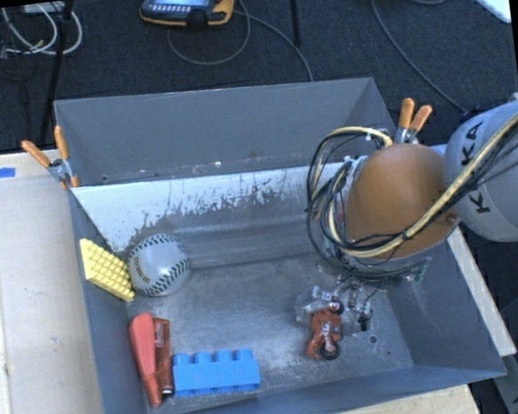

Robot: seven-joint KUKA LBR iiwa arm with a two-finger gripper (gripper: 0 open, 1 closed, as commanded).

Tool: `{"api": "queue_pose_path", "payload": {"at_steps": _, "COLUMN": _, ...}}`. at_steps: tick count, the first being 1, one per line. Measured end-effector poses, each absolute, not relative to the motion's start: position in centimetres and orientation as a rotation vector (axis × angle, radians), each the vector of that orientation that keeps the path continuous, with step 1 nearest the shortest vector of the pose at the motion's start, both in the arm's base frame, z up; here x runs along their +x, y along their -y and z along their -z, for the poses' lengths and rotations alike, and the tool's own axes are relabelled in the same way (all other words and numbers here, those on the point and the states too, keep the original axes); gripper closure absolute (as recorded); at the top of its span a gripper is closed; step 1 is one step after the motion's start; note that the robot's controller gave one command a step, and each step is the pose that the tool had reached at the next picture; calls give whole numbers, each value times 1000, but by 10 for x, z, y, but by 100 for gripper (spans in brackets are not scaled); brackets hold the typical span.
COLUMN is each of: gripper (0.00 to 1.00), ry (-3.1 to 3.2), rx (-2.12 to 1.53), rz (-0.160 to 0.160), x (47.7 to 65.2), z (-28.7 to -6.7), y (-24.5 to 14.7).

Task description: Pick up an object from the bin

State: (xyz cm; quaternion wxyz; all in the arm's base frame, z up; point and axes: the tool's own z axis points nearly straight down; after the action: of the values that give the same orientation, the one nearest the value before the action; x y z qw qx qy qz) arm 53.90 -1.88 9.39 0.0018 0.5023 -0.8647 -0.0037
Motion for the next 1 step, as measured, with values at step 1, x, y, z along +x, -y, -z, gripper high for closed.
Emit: {"api": "queue_pose_path", "payload": {"at_steps": 1, "gripper": 100, "ry": 2717, "rx": 1577, "rz": 7, "x": 540, "z": -111, "y": 19}}
